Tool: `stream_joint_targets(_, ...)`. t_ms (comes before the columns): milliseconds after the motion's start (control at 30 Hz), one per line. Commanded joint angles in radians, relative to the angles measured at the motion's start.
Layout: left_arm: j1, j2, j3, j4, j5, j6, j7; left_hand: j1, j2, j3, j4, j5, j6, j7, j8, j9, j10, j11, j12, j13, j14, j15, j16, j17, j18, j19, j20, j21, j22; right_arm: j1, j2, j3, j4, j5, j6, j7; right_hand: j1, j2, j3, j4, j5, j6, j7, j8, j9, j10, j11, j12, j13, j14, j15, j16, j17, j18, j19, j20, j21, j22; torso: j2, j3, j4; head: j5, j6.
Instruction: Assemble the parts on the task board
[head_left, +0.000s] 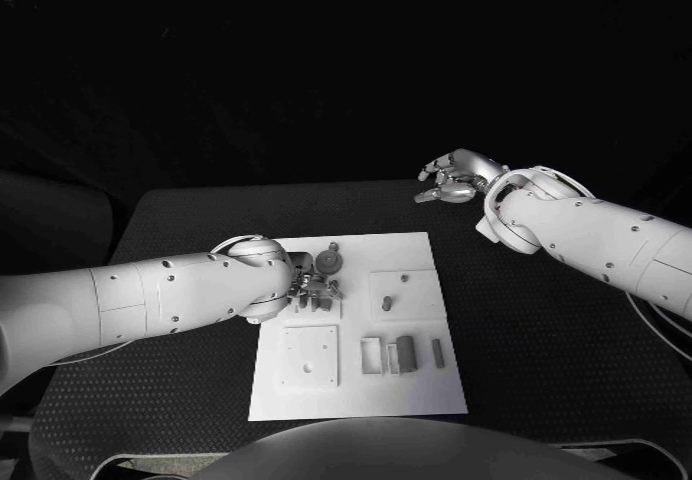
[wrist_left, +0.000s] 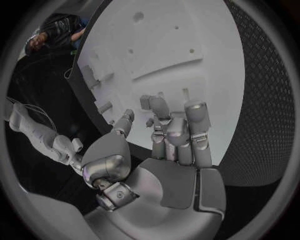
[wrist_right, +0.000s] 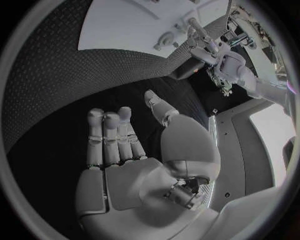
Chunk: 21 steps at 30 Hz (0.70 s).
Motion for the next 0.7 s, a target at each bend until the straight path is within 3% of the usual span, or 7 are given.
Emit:
stream_joint_targets(33, 0.000, 0.001, 0.000, -0.004, -0.015, 0.026, 0.003, 0.003, 0.012, 0.001, -0.009, 0.009, 0.008, 0.003, -0.005, -0.002, 0.008, -0.002, -0.007, -0.001, 0.001, -0.004, 0.004, 0.001, 0.049, 0.004, 0.003, 0.006, 0.019, 0.000, 0.000, 0.000, 0.002, -0.009, 0.010, 0.003, 0.000, 0.007, -0.006, 0.000, 0.002, -0.012, 0.022, 0.004, -0.001, -0.007, 0.003, 0.005, -0.001, -0.001, -0.008, 0.000, -0.001, 0.046, -0.002, -0.004, -0.006, -0.001, 0.000, -0.0014, -0.0014, -0.002, 0.000)
stream_joint_targets(233, -0.001, 0.004, 0.000, -0.011, -0.017, 0.029, 0.009, 0.011, 0.017, 0.000, -0.020, 0.012, 0.010, 0.003, -0.007, -0.004, 0.010, -0.002, -0.008, -0.001, 0.002, -0.004, 0.004, 0.002, 0.049, 0.004, 0.003, 0.008, 0.019, 0.000, -0.001, 0.000, 0.001, -0.009, 0.011, 0.003, -0.001, 0.008, -0.006, 0.000, 0.002, -0.012, 0.022, 0.004, -0.001, -0.007, 0.003, 0.005, -0.002, -0.001, -0.008, 0.000, -0.001, 0.046, -0.002, -0.004, -0.006, -0.001, 0.000, 0.0010, 0.0001, -0.006, 0.000)
stream_joint_targets(467, -0.001, 0.007, 0.000, -0.011, -0.023, 0.026, 0.029, 0.058, 0.015, -0.009, -0.028, 0.011, 0.015, 0.004, -0.010, -0.007, 0.012, 0.000, -0.009, 0.000, 0.003, -0.003, 0.004, 0.003, 0.048, 0.004, 0.005, 0.012, 0.018, 0.000, 0.000, 0.000, 0.004, -0.009, 0.012, 0.004, -0.001, 0.008, -0.006, 0.001, 0.002, -0.013, 0.022, 0.004, -0.001, -0.007, 0.003, 0.005, -0.002, -0.001, -0.008, 0.000, -0.001, 0.046, -0.002, -0.004, -0.006, -0.001, 0.000, 0.0004, -0.0005, -0.007, 0.000)
stream_joint_targets(600, -0.001, 0.005, 0.000, -0.010, -0.023, 0.008, 0.043, 0.113, -0.003, -0.027, -0.028, 0.011, 0.017, 0.004, -0.012, -0.009, 0.013, 0.000, -0.010, 0.001, 0.003, -0.002, 0.003, 0.004, 0.048, 0.002, 0.007, 0.013, 0.017, -0.001, 0.000, 0.000, 0.006, -0.009, 0.011, 0.004, -0.001, 0.008, -0.006, 0.001, 0.002, -0.013, 0.022, 0.004, -0.001, -0.008, 0.003, 0.005, -0.002, -0.001, -0.008, 0.000, -0.001, 0.046, -0.002, -0.003, -0.006, -0.001, 0.000, 0.0010, 0.0001, -0.009, 0.000)
stream_joint_targets(700, -0.001, 0.005, 0.000, -0.008, -0.025, -0.004, 0.052, 0.141, -0.034, -0.034, -0.026, 0.002, 0.018, 0.004, -0.014, -0.010, 0.014, 0.000, -0.011, 0.001, 0.004, -0.002, 0.002, 0.003, 0.049, 0.004, 0.008, 0.012, 0.015, -0.001, -0.001, 0.000, 0.006, -0.009, 0.010, 0.004, -0.002, 0.008, -0.006, 0.001, 0.002, -0.013, 0.022, 0.004, -0.001, -0.008, 0.003, 0.005, -0.002, -0.001, -0.008, 0.000, -0.001, 0.046, -0.002, -0.003, -0.006, -0.001, 0.000, 0.0004, 0.0011, -0.010, 0.000)
